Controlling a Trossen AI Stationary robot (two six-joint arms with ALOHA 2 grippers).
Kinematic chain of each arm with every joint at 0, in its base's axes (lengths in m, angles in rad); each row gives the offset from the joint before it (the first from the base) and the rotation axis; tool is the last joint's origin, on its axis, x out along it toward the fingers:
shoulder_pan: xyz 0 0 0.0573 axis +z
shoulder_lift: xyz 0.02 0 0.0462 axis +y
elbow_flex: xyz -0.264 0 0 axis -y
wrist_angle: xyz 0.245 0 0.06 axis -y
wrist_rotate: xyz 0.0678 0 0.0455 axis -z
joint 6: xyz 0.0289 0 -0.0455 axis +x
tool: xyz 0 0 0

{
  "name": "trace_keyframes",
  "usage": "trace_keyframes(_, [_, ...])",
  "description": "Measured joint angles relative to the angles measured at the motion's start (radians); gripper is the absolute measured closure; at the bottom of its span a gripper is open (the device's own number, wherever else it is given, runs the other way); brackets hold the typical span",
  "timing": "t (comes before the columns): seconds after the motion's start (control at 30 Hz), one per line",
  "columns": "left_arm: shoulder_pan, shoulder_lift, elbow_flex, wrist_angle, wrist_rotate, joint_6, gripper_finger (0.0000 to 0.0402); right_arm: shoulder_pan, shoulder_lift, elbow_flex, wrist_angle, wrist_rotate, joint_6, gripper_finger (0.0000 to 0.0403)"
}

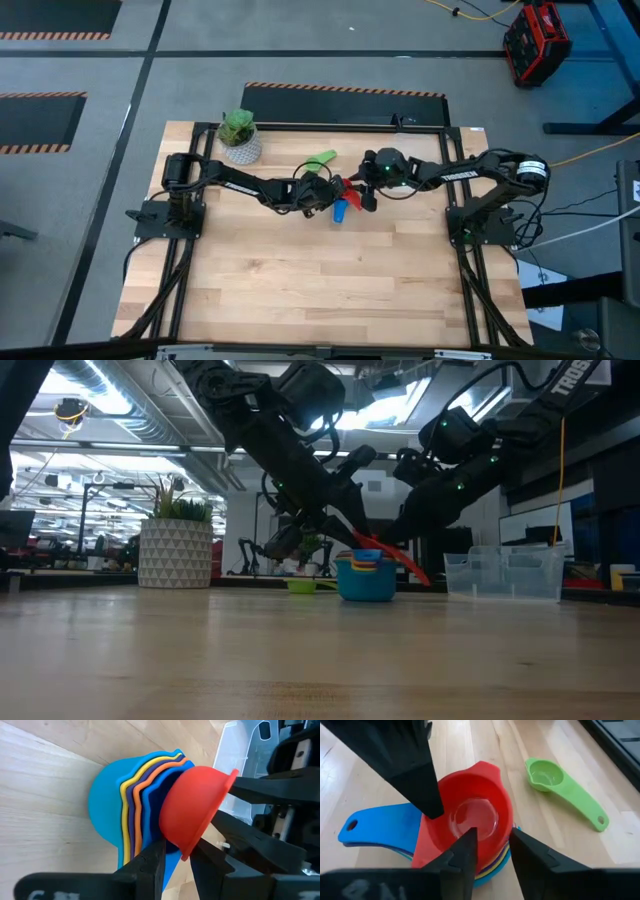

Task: Nest measuring cups in basket

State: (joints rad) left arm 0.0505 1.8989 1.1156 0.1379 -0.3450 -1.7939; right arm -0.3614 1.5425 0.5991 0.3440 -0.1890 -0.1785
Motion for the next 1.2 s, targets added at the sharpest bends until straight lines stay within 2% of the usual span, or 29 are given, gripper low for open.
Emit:
trace_keyframes(0.37, [-0.010, 0.000, 0.001, 0.003, 0.001, 0.016, 0.0323, 0.000, 0.010, 0.002, 0.048, 0.003, 0.042, 0.0390])
trace_keyframes(0.87, [-0.015, -0.012, 0.000, 0.026, -0.016, 0.131, 0.0323, -0.001, 0.010, 0.021, 0.003, 0.007, 0.072, 0.0395])
trace_keyframes(1.03, [-0.027, -0.044, 0.001, 0.022, -0.059, 0.204, 0.0323, 0.000, 0.001, 0.045, -0.048, 0.003, 0.073, 0.0395])
trace_keyframes(1.2, [-0.025, -0.081, 0.002, -0.044, -0.067, 0.236, 0.0323, -0.001, -0.024, 0.045, -0.054, 0.002, 0.089, 0.0395])
